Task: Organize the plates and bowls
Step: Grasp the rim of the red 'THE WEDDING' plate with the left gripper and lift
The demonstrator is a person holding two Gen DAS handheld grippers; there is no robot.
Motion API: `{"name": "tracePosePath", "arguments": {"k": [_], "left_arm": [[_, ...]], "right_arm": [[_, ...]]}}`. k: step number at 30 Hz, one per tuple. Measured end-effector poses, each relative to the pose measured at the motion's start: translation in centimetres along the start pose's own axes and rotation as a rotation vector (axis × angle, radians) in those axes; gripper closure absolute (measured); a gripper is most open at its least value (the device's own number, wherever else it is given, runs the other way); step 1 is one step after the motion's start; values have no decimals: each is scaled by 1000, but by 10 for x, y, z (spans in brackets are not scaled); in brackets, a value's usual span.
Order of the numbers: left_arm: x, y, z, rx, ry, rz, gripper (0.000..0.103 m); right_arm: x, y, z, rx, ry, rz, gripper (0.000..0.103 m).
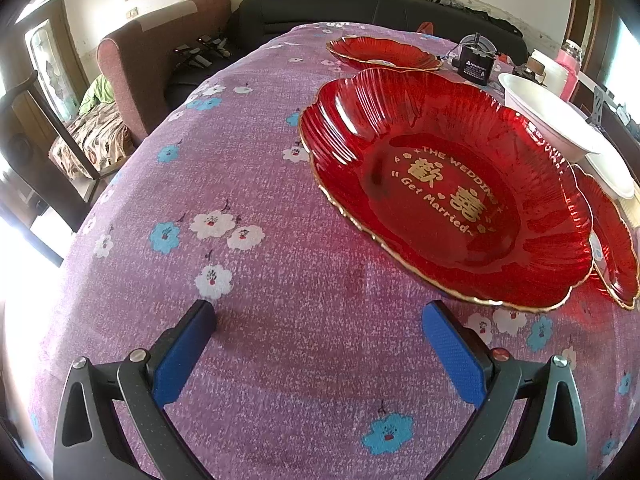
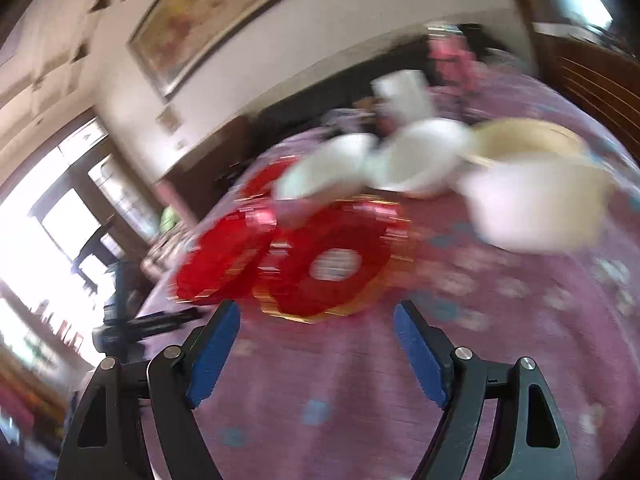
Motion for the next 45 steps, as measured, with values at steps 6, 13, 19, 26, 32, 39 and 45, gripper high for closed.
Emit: {"name": "tracePosePath", "arguments": {"k": [6,13,19,26,32,39,45], "left_arm": [[4,4,-25,115,-45,-30,1],[-26,27,-36,221,-6,-101,19],[-58,28,-13,293,62,-174,29],[-76,20,14,334,105,-207,54],[-75,6,38,340,145,-187,87],[-67,8,29,314,127,-149,91],[-39,22,-2,298,99,-124,90]], "right_arm": [[-32,33,54,-11,87,-34,28],[-61,19,116,-4,198,5,45],[-78,5,162,-8,265,60,54],[-82,4,195,23,298,41,71],[-80,4,215,43,318,33,95],[-70,20,208,68,310,8,97],[-50,45,180,40,316,-26,97]]}}
Point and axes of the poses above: each gripper's, at about its wrist camera, not at the fingertips, and z roughly the way its jaws point, y to its left, x to its underside, the point moved 8 cm from there along z, roughly the way its jaws point, and after that the axes turned 5 degrees about -z, right-handed, at the moved point
